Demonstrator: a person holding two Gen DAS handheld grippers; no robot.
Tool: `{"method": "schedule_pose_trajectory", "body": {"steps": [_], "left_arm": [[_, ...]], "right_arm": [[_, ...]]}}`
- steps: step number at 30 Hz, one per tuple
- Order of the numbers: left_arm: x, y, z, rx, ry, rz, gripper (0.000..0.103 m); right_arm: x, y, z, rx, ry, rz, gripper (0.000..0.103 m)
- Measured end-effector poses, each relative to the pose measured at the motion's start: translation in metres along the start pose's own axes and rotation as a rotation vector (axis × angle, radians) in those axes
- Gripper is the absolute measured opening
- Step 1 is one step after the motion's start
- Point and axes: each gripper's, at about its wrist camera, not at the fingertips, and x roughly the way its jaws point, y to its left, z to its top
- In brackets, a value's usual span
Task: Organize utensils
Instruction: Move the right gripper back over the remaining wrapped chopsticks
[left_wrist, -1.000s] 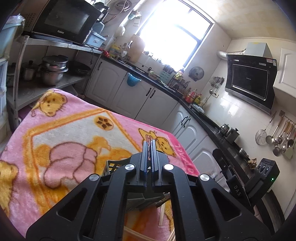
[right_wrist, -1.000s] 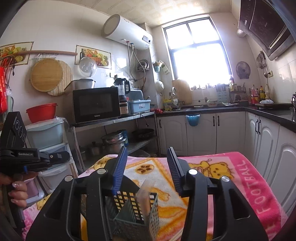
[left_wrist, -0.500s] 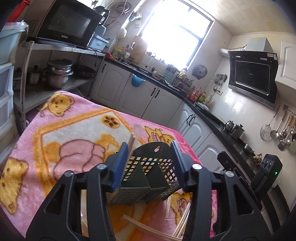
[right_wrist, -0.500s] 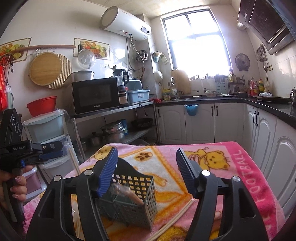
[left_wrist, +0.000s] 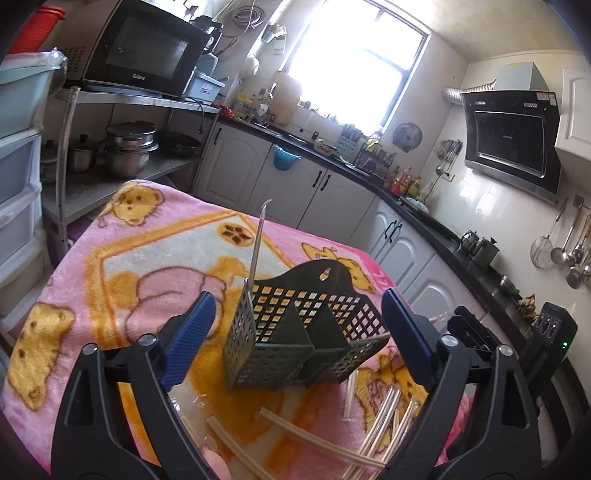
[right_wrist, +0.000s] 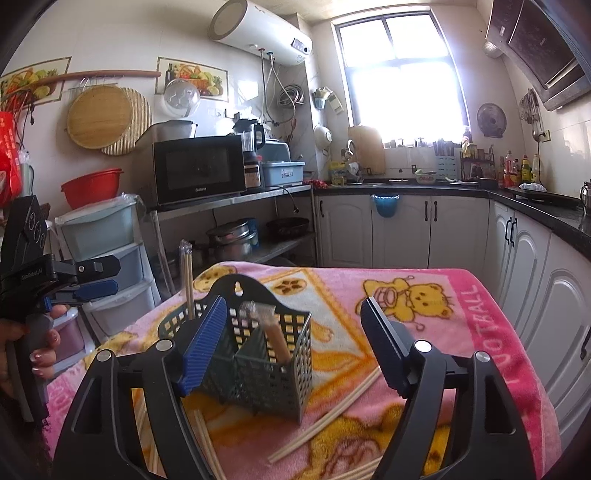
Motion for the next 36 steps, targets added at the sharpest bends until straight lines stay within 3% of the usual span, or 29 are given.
{"method": "schedule_pose_trajectory", "body": {"steps": [10, 36], "left_arm": [[-0.004, 0.001, -0.022, 0.028, 0.026, 0.067, 0.092], [-0.004, 0.039, -0.062, -0.034, 0.123, 0.165, 0.092]], "right_arm": [[-0.005, 0.014, -0.022, -0.037, 0.072, 0.021, 0.074], [0.007, 0.074, -0.05, -0.202, 0.207, 0.144, 0.074]]}}
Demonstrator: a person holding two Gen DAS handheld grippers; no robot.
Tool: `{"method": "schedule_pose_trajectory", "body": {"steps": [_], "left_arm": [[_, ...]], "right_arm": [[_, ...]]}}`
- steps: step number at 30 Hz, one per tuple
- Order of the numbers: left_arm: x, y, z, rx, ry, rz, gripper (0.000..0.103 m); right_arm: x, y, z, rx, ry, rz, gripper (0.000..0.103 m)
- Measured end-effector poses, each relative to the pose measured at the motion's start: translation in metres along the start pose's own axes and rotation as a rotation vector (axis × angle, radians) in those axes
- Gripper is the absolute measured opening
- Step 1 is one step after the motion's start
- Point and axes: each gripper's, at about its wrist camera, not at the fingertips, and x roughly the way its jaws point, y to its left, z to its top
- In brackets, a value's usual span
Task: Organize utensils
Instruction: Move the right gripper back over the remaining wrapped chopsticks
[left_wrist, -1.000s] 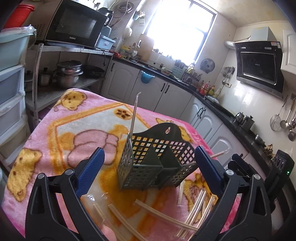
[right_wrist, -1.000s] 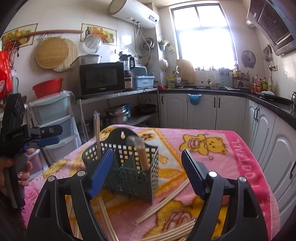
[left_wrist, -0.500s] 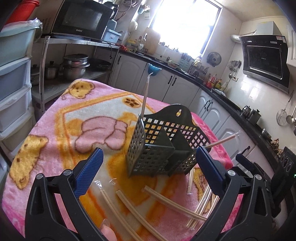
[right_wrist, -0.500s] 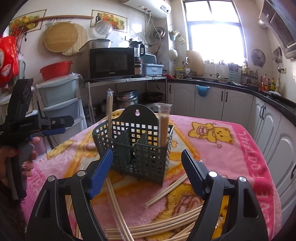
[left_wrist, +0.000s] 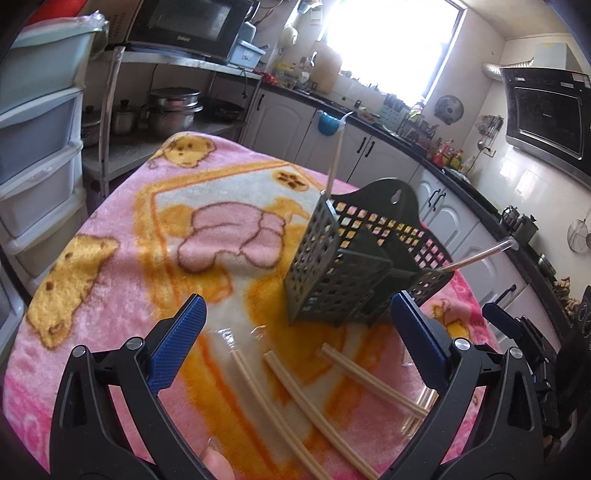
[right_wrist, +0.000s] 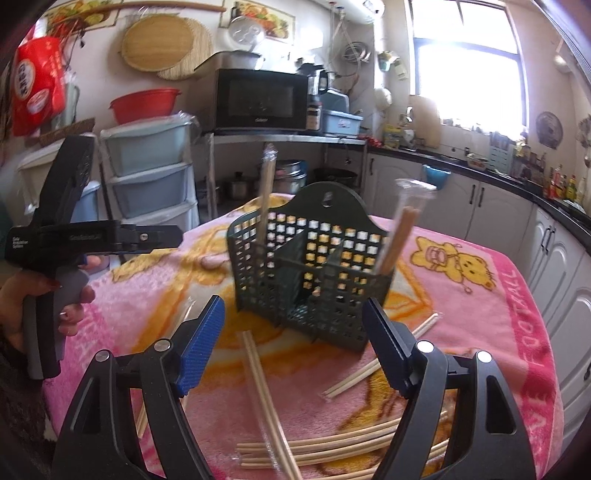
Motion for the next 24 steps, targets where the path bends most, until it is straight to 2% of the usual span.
{"method": "schedule_pose_trajectory", "body": {"steps": [11, 18, 19, 21, 23, 24], "left_arm": [[0.008, 0.015, -0.015, -0.008, 0.046, 0.036, 0.092], [0.023, 0.032, -0.026, -0.055, 0.098, 0.044, 0.092], [0.025, 0.035, -0.028, -0.064, 0.106, 0.043, 0.09], [0.03, 0.04, -0.031, -0.078, 0.121, 0.045, 0.08], [0.037, 0.045, -0.033, -0.097, 0.143, 0.036, 0.065], [0.039, 0.047, -0.034, -0.108, 0.151, 0.028, 0.062]], "right_arm": [[0.018, 0.02, -0.005, -0.054, 0.074, 0.039, 0.074], [0.035, 0.025, -0.009, -0.072, 0.145, 0.048, 0.074], [0.037, 0.025, -0.011, -0.071, 0.158, 0.05, 0.074], [0.045, 0.025, -0.013, -0.072, 0.19, 0.057, 0.073], [0.052, 0.026, -0.015, -0.076, 0.222, 0.058, 0.07], [0.055, 0.027, -0.017, -0.076, 0.237, 0.064, 0.069]]}}
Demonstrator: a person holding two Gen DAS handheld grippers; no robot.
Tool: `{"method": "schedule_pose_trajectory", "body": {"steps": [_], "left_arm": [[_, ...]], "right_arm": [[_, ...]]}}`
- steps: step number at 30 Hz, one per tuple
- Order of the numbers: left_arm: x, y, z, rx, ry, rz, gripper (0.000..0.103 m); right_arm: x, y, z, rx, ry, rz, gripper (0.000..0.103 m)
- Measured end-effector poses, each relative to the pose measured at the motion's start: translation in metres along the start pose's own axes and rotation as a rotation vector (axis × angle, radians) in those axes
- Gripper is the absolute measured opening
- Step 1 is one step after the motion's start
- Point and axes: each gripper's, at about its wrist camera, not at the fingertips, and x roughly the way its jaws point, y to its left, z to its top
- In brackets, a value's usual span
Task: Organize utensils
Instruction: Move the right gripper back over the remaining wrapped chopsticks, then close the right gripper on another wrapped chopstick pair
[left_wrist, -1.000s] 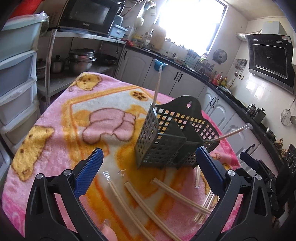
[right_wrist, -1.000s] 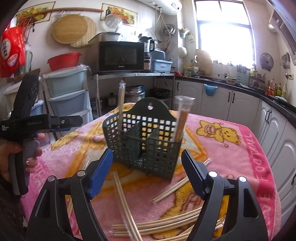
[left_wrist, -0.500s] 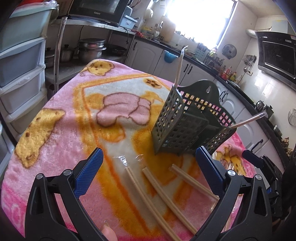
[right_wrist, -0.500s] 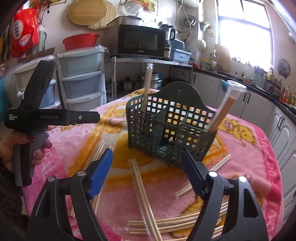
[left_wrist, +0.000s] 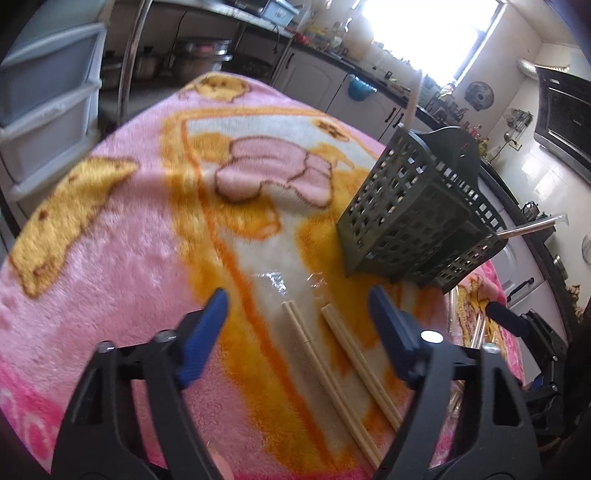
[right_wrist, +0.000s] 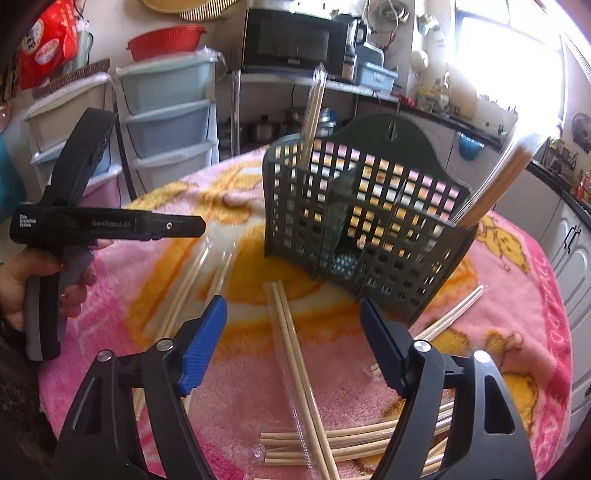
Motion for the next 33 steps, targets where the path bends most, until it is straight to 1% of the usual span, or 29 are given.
{"method": "schedule_pose_trajectory", "body": {"steps": [2, 4, 6, 9, 11, 15, 18, 20, 22, 26, 29, 33], "left_arm": [[0.007, 0.006, 0.0, -0.042, 0.023, -0.052, 0.051], [0.013, 0.011, 0.0, -0.083, 0.045, -0.093, 0.044], [0.017, 0.012, 0.001, -0.102, 0.058, -0.102, 0.044], [0.024, 0.016, 0.002, -0.128, 0.075, -0.114, 0.038], [0.029, 0.019, 0.003, -0.147, 0.084, -0.116, 0.033], [0.034, 0.024, 0.007, -0.162, 0.088, -0.106, 0.028], [0.038, 0.024, 0.009, -0.157, 0.088, -0.091, 0.025], [0.04, 0.024, 0.011, -0.146, 0.089, -0.071, 0.02], [0.041, 0.022, 0.012, -0.135, 0.089, -0.058, 0.019], [0.044, 0.022, 0.013, -0.116, 0.087, -0.036, 0.014], [0.044, 0.024, 0.013, -0.118, 0.084, -0.036, 0.011], [0.044, 0.029, 0.011, -0.122, 0.075, -0.051, 0.009]], "right_arm": [[0.008, 0.0, 0.0, -0.003, 0.032, 0.008, 0.067], [0.016, 0.002, 0.001, -0.009, 0.059, 0.023, 0.064], [0.024, 0.002, 0.003, -0.006, 0.087, 0.043, 0.063], [0.038, 0.002, 0.005, -0.01, 0.131, 0.055, 0.059], [0.044, 0.003, 0.007, -0.016, 0.146, 0.057, 0.058], [0.054, 0.003, 0.012, -0.018, 0.168, 0.067, 0.058], [0.062, 0.003, 0.014, -0.02, 0.193, 0.069, 0.058], [0.068, 0.004, 0.016, -0.027, 0.206, 0.068, 0.057], [0.073, 0.005, 0.018, -0.027, 0.216, 0.068, 0.055], [0.083, 0.009, 0.024, -0.039, 0.238, 0.058, 0.052], [0.092, 0.012, 0.028, -0.054, 0.26, 0.049, 0.05], [0.104, 0.016, 0.032, -0.075, 0.286, 0.045, 0.045]]}}
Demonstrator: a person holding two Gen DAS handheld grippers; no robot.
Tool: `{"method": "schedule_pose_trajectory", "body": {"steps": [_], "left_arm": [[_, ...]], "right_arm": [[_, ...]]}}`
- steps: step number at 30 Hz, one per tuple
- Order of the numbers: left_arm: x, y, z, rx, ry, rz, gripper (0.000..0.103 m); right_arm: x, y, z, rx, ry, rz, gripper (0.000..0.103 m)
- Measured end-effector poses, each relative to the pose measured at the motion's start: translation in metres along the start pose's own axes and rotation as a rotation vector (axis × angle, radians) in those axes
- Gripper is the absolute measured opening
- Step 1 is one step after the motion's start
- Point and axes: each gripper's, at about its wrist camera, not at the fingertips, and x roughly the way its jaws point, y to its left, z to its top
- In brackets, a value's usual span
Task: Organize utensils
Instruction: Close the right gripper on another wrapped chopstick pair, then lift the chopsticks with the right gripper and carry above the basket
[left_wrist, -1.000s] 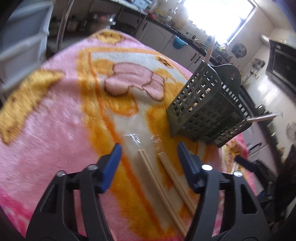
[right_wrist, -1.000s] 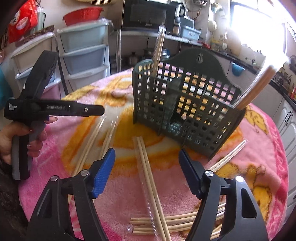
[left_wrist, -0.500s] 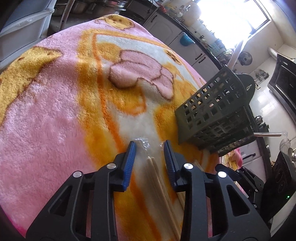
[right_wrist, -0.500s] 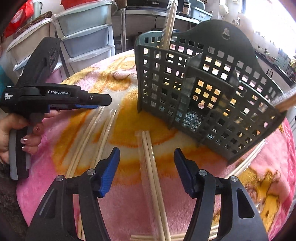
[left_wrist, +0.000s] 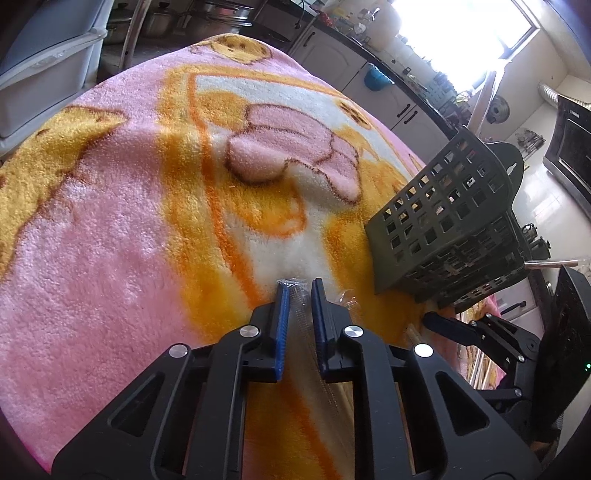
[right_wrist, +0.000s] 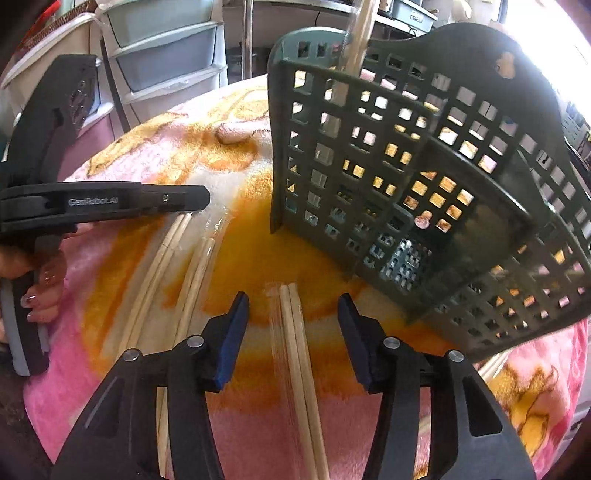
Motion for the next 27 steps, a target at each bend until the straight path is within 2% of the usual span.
{"method": "schedule_pose_trajectory", "body": {"steps": [5, 12, 15, 21, 27], "left_arm": [[-0.001, 0.005, 0.0, -0.019, -0.003, -0.024, 0.005], [-0.012, 0.007, -0.004, -0.038, -0.047, -0.036, 0.003], [-0.021, 0.006, -0.003, -0.035, -0.073, -0.034, 0.003], [-0.044, -0.002, -0.002, -0.024, -0.127, -0.06, 0.003], [-0.069, -0.025, 0.001, 0.029, -0.18, -0.103, 0.003]], "right_arm": [[0.004, 0.002, 0.001, -0.017, 0.002, 0.003, 0.037], [-0.001, 0.0, -0.001, -0.003, -0.019, 0.049, 0.011], [-0.01, -0.007, -0.004, 0.037, -0.04, 0.096, 0.009], [-0.036, -0.013, -0.008, 0.068, -0.111, 0.135, 0.006], [-0.078, -0.021, -0.011, 0.099, -0.254, 0.195, 0.006]]}}
